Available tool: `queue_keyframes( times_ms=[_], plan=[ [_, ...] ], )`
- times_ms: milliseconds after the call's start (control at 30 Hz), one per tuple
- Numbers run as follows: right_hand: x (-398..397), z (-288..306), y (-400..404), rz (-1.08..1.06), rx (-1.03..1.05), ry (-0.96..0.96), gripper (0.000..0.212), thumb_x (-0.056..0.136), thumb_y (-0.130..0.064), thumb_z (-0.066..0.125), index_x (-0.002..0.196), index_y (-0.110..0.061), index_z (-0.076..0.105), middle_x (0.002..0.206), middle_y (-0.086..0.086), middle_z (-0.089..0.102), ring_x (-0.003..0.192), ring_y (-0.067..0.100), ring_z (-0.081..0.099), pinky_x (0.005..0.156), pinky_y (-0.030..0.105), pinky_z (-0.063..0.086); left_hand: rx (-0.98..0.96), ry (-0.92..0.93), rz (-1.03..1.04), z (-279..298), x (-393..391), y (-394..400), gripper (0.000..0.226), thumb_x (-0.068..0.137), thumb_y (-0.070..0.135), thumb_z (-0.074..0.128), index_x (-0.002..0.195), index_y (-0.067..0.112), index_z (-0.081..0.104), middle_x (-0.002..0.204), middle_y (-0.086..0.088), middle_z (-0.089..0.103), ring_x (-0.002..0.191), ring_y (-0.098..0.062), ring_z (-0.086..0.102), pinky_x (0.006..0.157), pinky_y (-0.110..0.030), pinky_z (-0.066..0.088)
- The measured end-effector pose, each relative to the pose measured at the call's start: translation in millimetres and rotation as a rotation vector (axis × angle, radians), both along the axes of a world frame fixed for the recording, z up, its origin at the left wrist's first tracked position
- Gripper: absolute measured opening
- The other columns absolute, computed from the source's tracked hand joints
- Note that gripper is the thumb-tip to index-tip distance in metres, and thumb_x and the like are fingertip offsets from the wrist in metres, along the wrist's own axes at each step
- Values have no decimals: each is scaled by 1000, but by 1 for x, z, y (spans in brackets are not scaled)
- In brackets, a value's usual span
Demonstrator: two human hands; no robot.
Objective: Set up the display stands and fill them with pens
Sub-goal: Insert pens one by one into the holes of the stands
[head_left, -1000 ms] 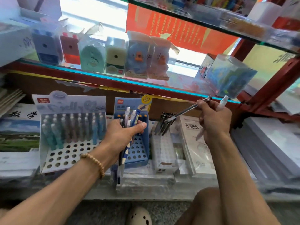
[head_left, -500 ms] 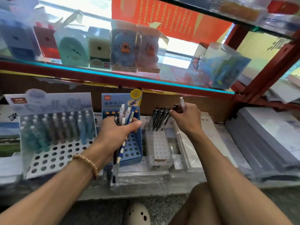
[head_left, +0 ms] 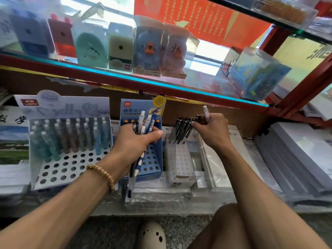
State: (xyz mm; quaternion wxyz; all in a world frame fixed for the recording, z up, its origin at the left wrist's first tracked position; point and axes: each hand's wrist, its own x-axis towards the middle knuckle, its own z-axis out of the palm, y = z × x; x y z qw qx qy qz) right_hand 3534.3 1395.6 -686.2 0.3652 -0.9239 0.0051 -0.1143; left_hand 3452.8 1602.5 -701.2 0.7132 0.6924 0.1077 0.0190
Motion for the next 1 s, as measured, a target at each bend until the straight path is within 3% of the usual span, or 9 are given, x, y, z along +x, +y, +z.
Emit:
queue_keyframes(
  times_ms=[200,333,467,567,733,800,867,933,1000],
  plan=[
    [2,-4,-3,-12,12,12,6,84,-16,77,84,-11,74,79,1,71,78,15,68,71,33,57,-2,1,4,-1,0,2,9,85,13,75,85,5,73,61,3,63,44,-1,51,47,-16,40],
    [3,-11,-3,-23,69,136,4,85,-13,77,85,-11,74,85,4,72,82,19,69,75,40,59,-12,4,1,0,-2,3,8,85,14,75,84,6,72,63,2,64,45,0,52,53,-18,40],
    [7,-16,-2,-37,-12,202,8,85,-17,76,79,-18,72,84,3,70,80,20,66,70,39,56,-14,5,8,1,-4,3,8,85,13,74,85,6,72,64,2,64,45,1,52,53,-17,41],
    [11,-19,0,-41,-94,212,3,85,-20,76,86,-18,74,85,3,70,76,17,63,66,34,52,-17,5,7,2,-4,4,8,86,14,74,85,6,72,63,3,63,44,1,51,51,-15,41],
    [7,-12,-1,-39,-79,119,16,86,-23,75,97,-11,71,89,5,69,80,16,65,71,34,57,-23,-1,15,3,-6,8,10,86,13,73,86,4,71,63,2,62,43,1,51,46,-13,41],
    [0,0,3,-19,81,56,28,92,-33,64,103,-7,64,92,3,64,79,10,60,68,25,50,-33,3,28,4,-9,11,11,86,13,74,87,3,72,63,2,63,44,2,52,46,-12,42],
    [-9,16,15,-2,470,93,41,98,-44,47,112,-6,57,87,2,55,68,5,47,60,21,37,-40,5,49,6,-13,16,12,85,14,74,88,3,72,64,1,63,43,2,53,45,-12,42],
    [-18,34,29,50,839,174,31,103,-38,38,104,-11,53,72,-1,50,54,7,39,51,24,28,-45,0,72,9,-16,22,11,86,13,74,88,2,72,64,2,63,42,2,52,43,-11,41],
    [-27,44,43,128,1030,217,21,105,-30,37,101,-13,49,65,-1,52,50,9,39,46,24,27,-56,-7,96,13,-20,31,9,86,12,73,87,3,71,62,4,64,42,1,53,42,-11,41]
  ],
)
